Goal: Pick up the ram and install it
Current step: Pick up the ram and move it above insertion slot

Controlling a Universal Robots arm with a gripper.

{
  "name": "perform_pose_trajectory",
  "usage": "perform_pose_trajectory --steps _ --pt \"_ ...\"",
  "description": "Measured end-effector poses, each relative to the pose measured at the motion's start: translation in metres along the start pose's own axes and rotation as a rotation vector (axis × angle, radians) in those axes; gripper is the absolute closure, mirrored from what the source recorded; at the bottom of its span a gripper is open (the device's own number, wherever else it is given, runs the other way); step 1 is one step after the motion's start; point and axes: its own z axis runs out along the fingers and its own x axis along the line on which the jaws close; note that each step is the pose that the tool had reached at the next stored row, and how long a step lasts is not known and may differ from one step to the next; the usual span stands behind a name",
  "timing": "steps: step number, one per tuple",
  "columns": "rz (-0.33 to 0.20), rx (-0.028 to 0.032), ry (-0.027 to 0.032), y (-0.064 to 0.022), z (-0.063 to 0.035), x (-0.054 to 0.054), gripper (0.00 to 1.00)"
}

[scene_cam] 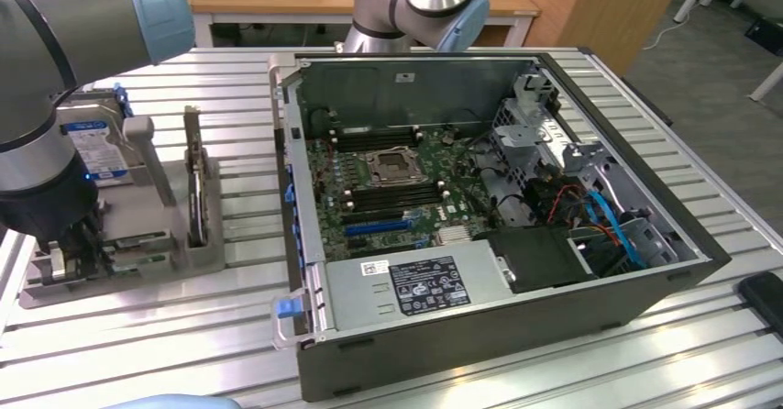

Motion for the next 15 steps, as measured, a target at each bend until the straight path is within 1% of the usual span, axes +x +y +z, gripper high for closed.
perform_pose_trajectory --steps 1,12,15 --pt "0.0 -0.0001 0.0 0.0 0.0 0.0 0.86" --pt "0.0 0.0004 -0.0002 0.0 -0.0002 0.0 0.86" --pt "0.0 0.0001 -0.0001 0.0001 -0.0025 0.0 0.86"
